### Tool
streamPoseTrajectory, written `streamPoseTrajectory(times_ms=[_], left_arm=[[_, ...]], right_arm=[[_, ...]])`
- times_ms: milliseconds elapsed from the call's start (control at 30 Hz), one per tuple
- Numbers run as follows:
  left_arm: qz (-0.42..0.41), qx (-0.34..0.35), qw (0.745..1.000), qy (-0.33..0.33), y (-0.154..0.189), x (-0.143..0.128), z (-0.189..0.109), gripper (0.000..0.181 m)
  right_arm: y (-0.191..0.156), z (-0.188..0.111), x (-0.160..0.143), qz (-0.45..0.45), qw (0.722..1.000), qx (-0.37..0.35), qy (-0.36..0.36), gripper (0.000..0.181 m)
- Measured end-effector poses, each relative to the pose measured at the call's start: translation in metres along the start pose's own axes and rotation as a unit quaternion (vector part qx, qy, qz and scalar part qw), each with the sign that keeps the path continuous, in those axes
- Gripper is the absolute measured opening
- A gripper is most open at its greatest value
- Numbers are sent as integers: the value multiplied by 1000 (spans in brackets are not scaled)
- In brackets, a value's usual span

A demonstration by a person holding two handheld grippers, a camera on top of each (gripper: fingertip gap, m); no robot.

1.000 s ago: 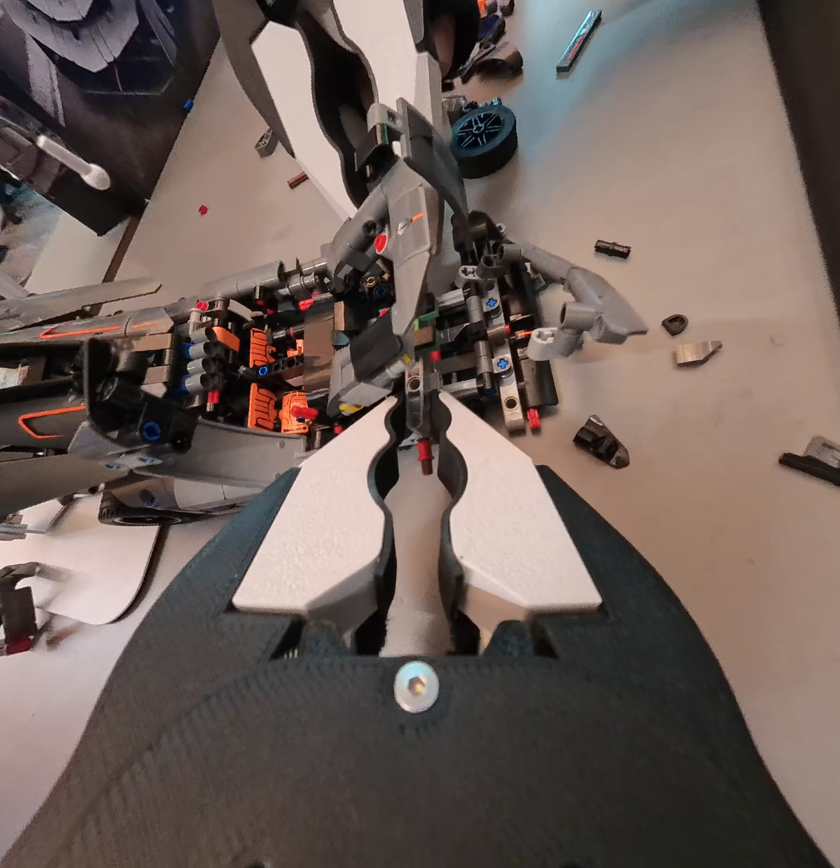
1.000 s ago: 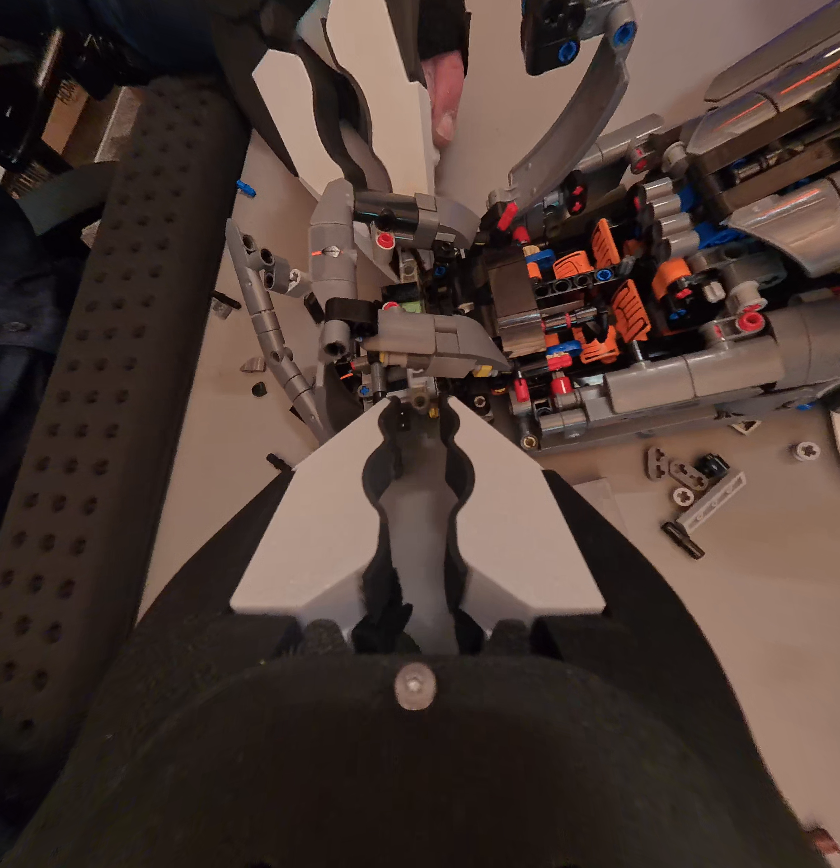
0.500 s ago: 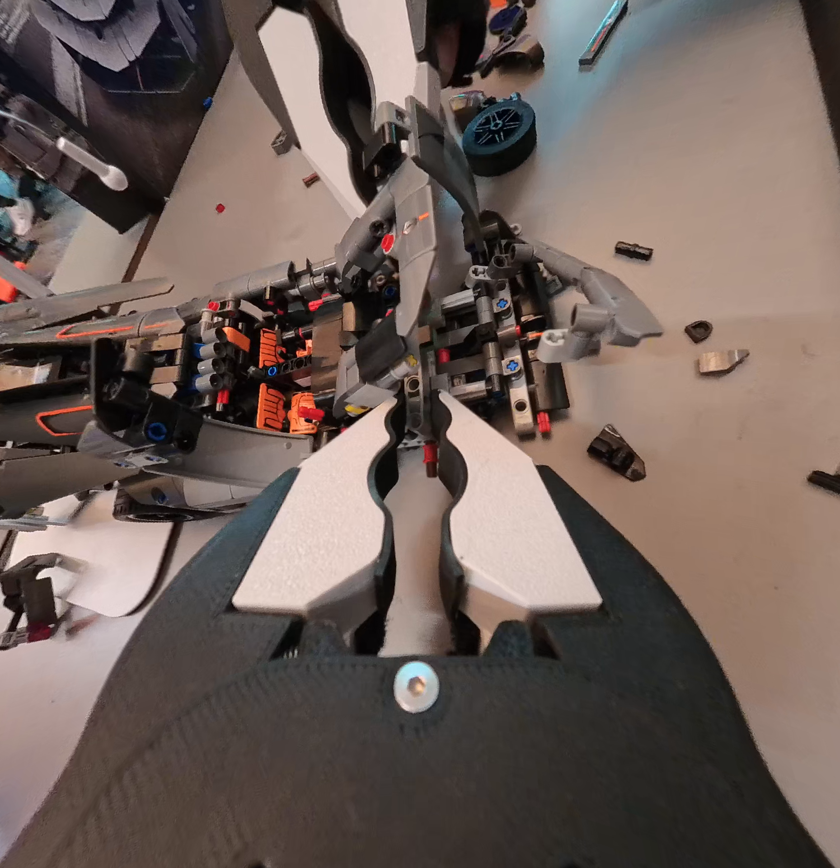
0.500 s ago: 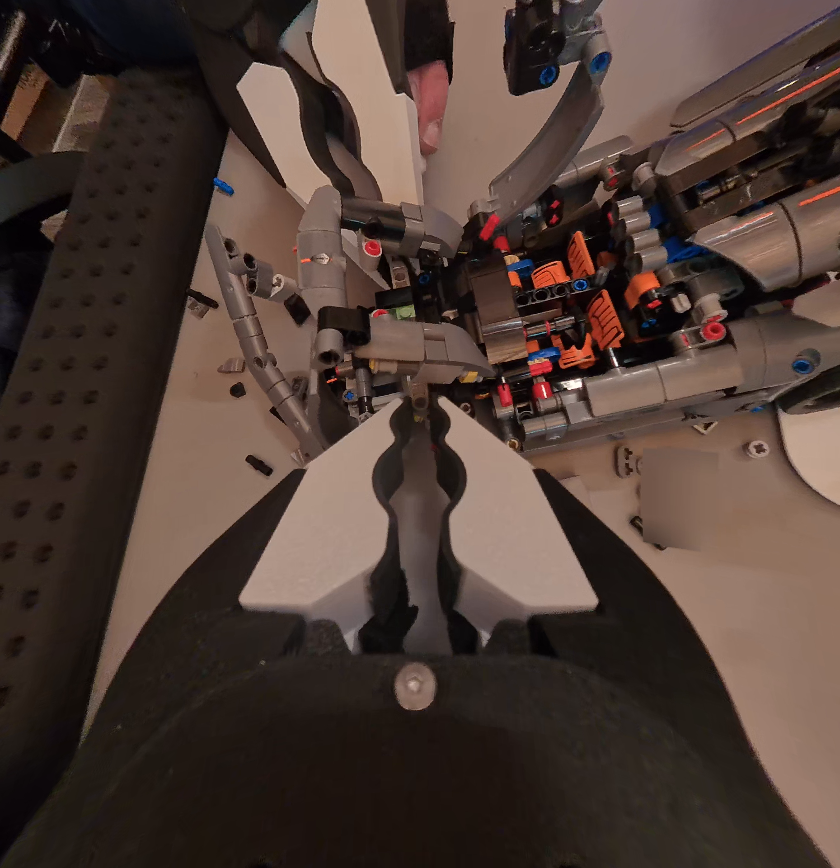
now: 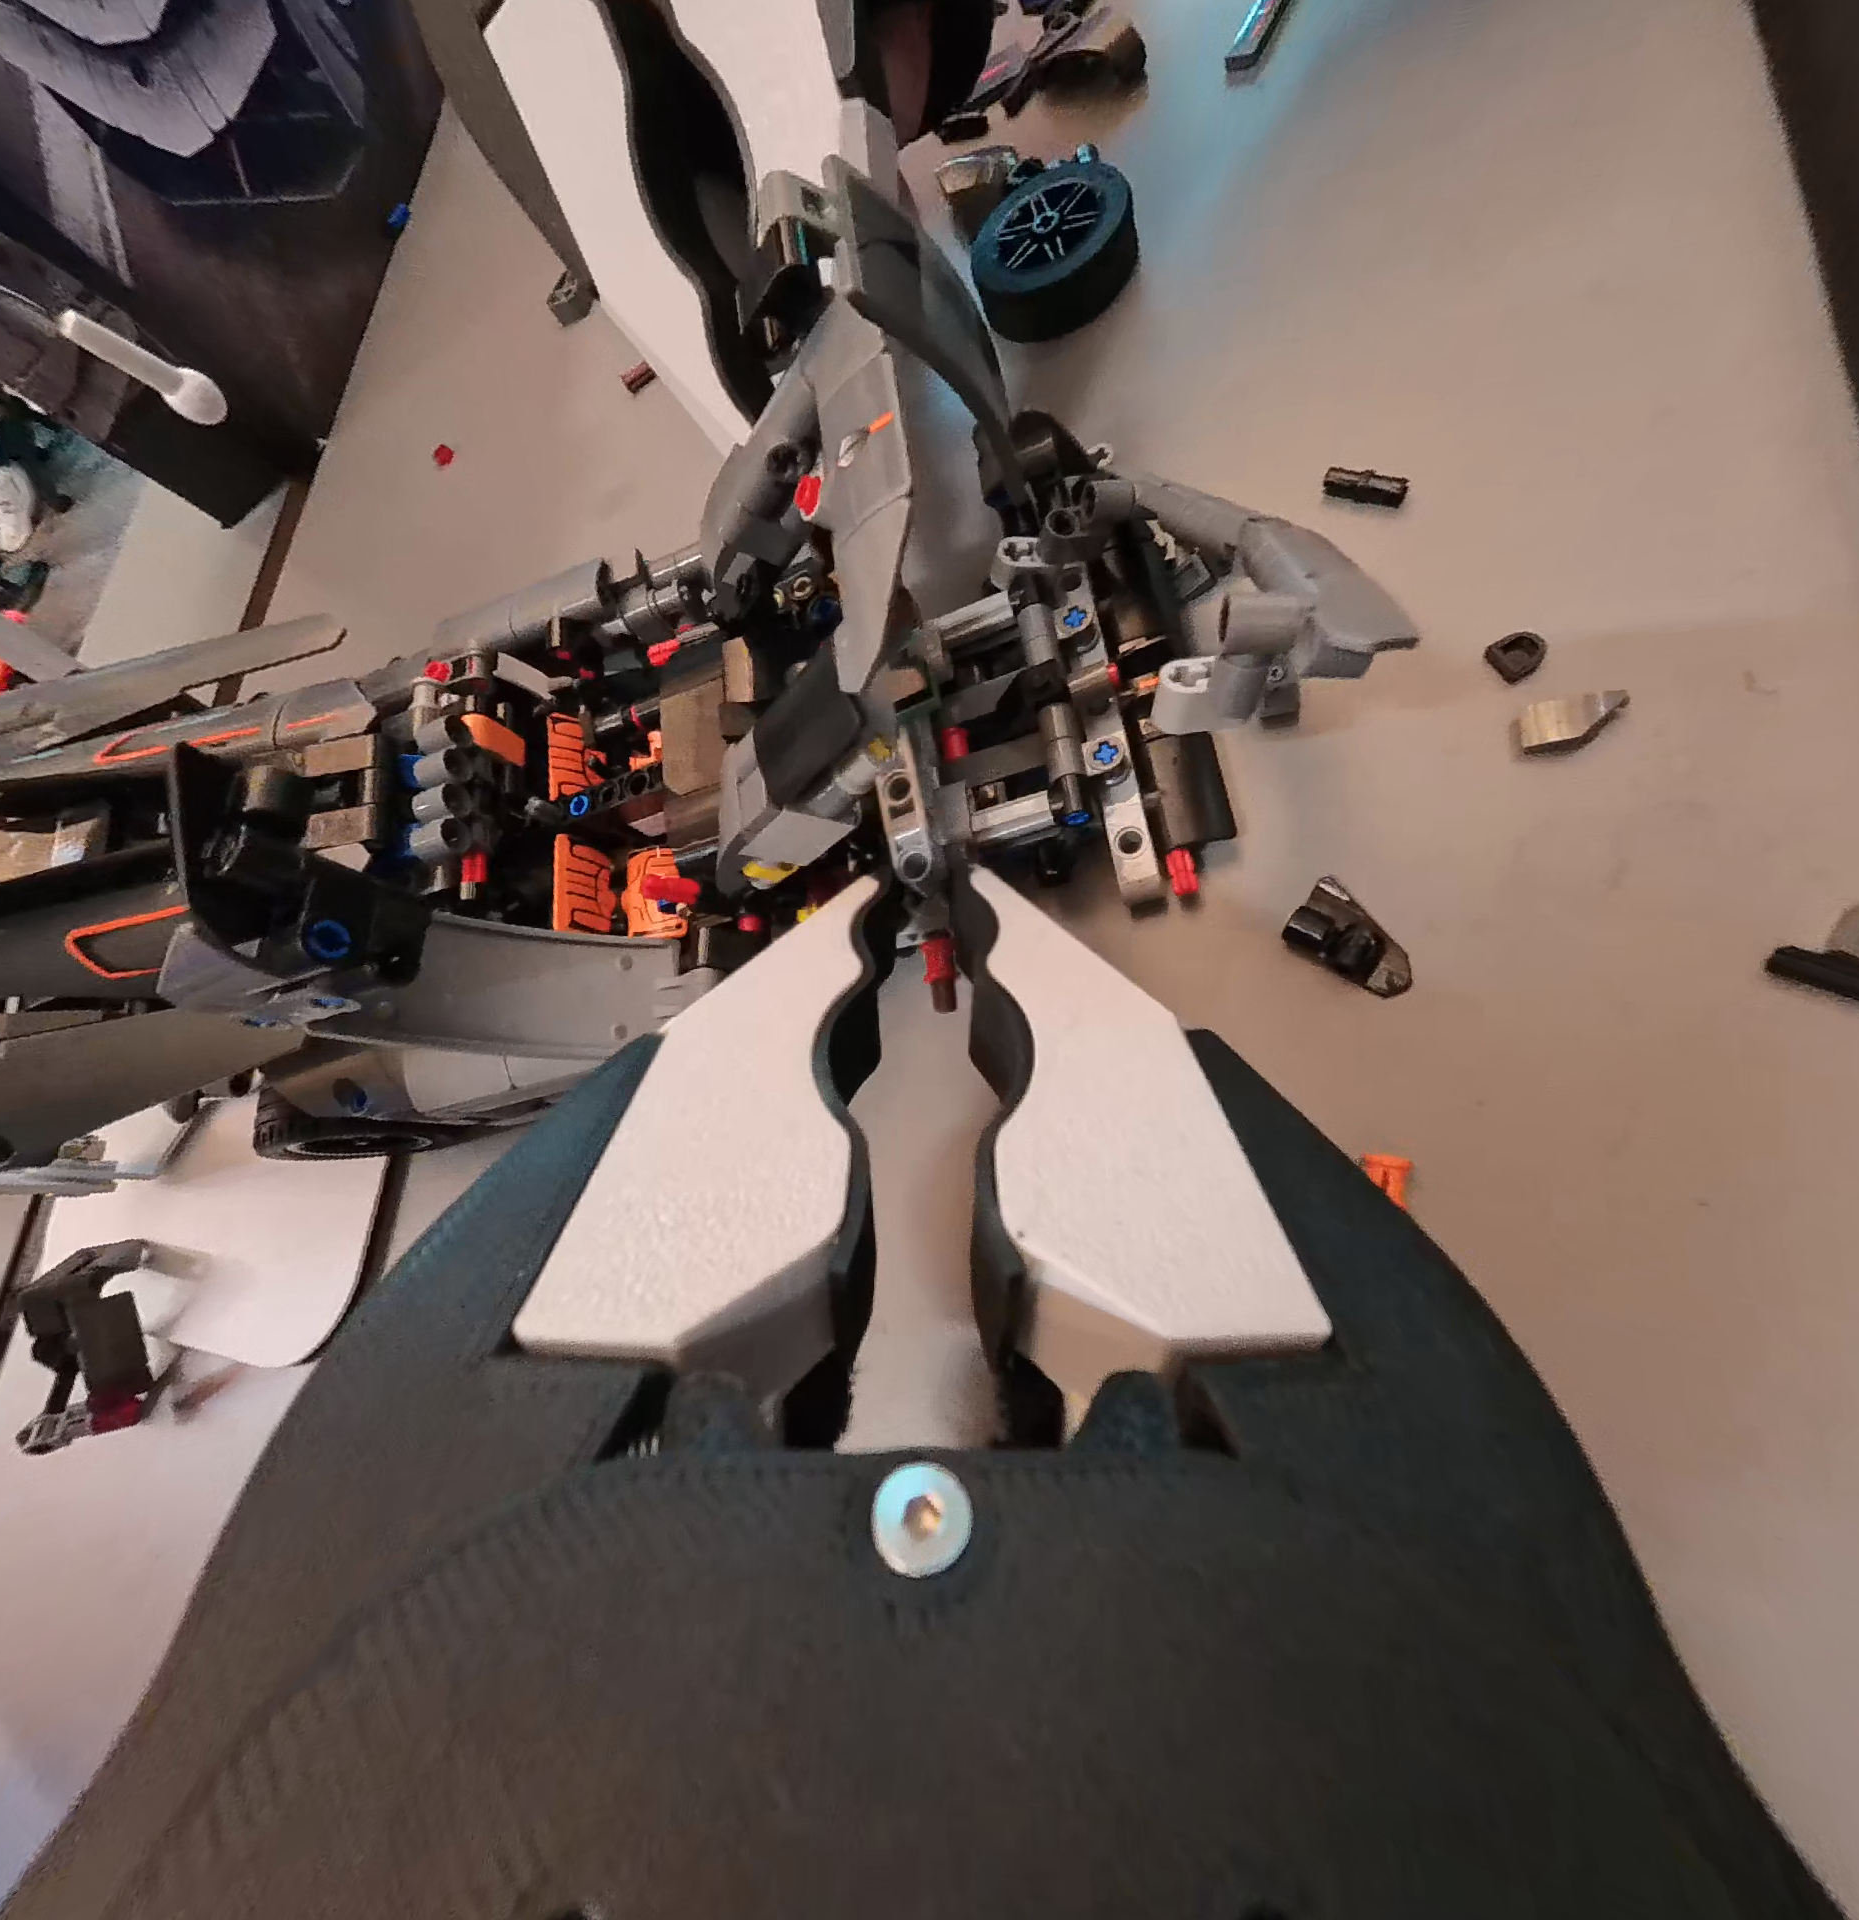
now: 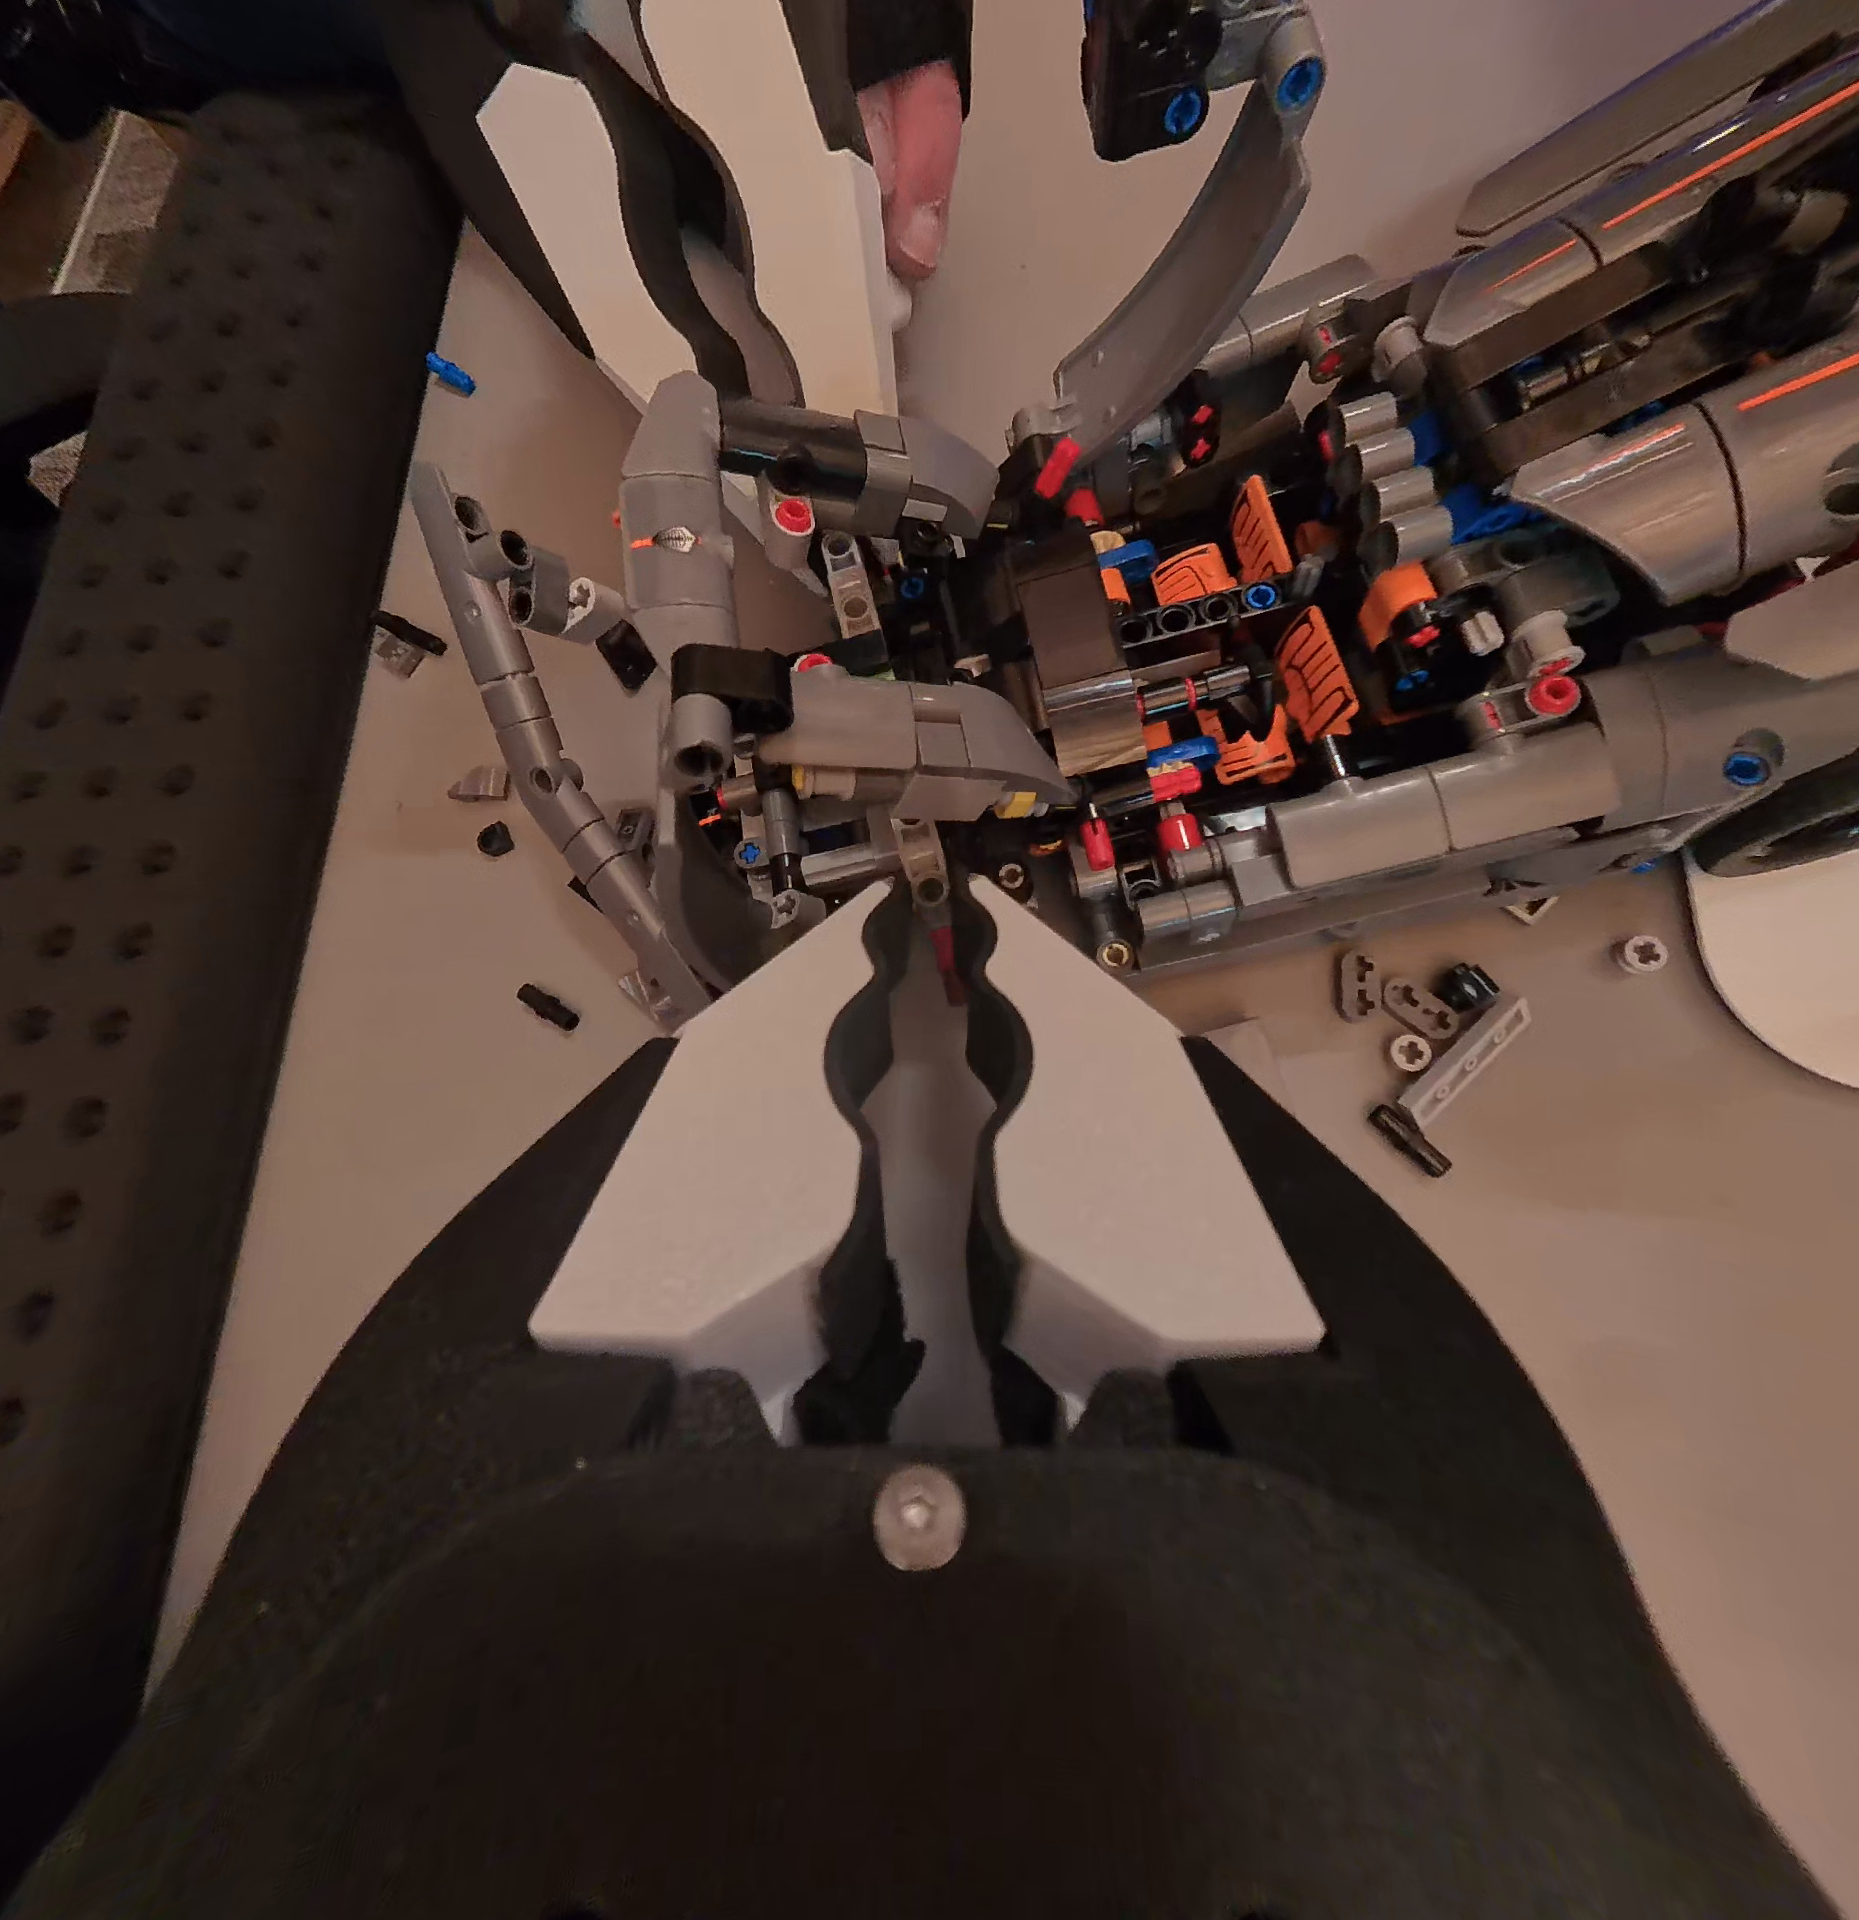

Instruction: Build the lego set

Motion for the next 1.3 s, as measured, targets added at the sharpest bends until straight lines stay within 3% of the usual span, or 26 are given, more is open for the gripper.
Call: streamPoseTrajectory(times_ms=[300,700,1300], left_arm=[[44,9,998,50,4,9,-14,8],[77,52,996,14,7,6,-4,0],[67,43,997,19,5,4,-1,0]], right_arm=[[0,0,0,3,1000,-1,-3,4],[0,0,0,5,1000,2,-1,5],[-2,-3,1,-1,1000,0,-2,5]])
Point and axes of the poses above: each gripper's, where its closed fingertips meet, z out along the fingers, x out of its top, y = z × x across the jaws, the point moved 10 cm from there along -z, back along the fingers, and after that the axes turned 5 degrees about x, right-handed, at the moved point
